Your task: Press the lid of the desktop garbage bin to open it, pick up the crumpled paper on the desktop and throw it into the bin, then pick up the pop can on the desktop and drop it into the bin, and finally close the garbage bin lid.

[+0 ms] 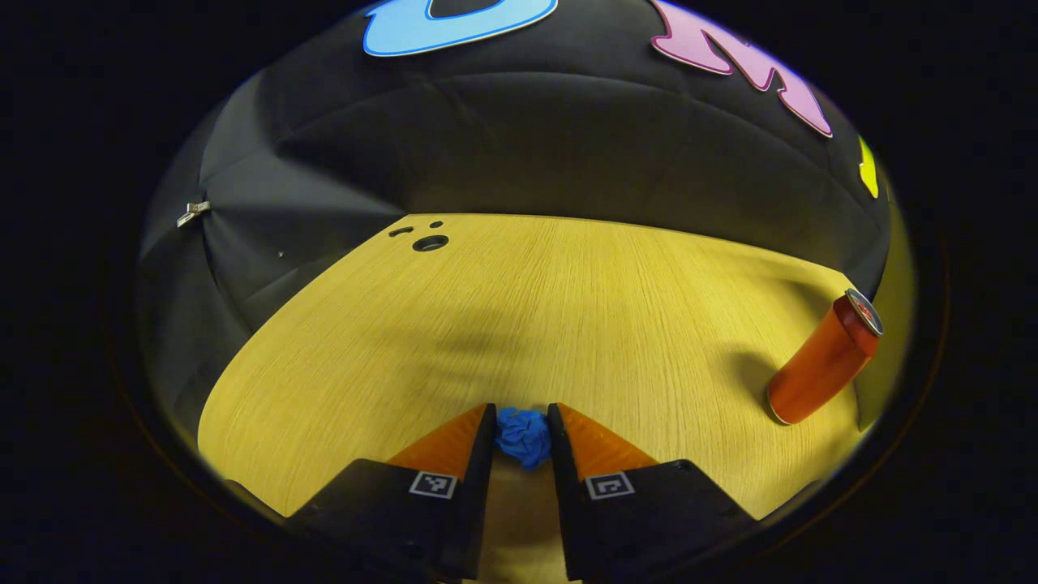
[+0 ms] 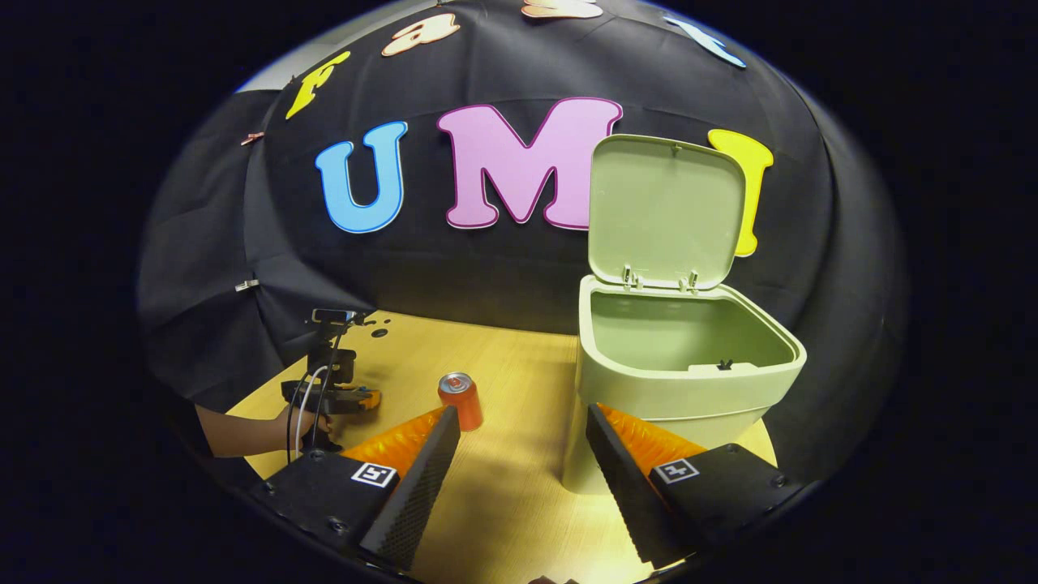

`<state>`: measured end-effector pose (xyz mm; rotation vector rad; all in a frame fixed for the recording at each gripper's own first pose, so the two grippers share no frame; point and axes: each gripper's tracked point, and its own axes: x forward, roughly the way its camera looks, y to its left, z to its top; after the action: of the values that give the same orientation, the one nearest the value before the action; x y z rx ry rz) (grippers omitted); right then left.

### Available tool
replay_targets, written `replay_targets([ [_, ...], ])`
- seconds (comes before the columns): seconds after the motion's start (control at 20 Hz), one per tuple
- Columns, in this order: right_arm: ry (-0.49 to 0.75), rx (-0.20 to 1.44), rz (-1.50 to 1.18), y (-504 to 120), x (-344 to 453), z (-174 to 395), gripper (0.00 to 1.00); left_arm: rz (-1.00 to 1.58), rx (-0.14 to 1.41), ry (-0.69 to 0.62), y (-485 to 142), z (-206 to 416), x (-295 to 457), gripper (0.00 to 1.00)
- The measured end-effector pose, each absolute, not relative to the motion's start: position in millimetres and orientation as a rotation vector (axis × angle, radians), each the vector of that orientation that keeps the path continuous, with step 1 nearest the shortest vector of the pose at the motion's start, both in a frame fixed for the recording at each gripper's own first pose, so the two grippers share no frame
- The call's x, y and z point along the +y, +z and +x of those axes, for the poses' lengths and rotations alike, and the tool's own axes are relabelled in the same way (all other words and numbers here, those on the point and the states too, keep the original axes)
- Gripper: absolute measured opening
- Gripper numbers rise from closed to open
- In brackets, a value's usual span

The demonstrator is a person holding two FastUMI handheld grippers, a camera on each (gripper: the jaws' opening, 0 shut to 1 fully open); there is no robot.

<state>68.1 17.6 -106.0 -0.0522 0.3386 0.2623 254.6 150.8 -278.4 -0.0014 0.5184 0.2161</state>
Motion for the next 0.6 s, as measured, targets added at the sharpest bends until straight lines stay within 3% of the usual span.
replay_targets([
  [0.3,0.244,0.320,-0.052,-103,8,64,0.98,0.025,0.504,0.211,-264,250,148,0.36],
  [0.6,0.242,0.309,-0.034,-104,3,58,0.98,0.000,0.426,0.168,-210,241,127,0.36],
])
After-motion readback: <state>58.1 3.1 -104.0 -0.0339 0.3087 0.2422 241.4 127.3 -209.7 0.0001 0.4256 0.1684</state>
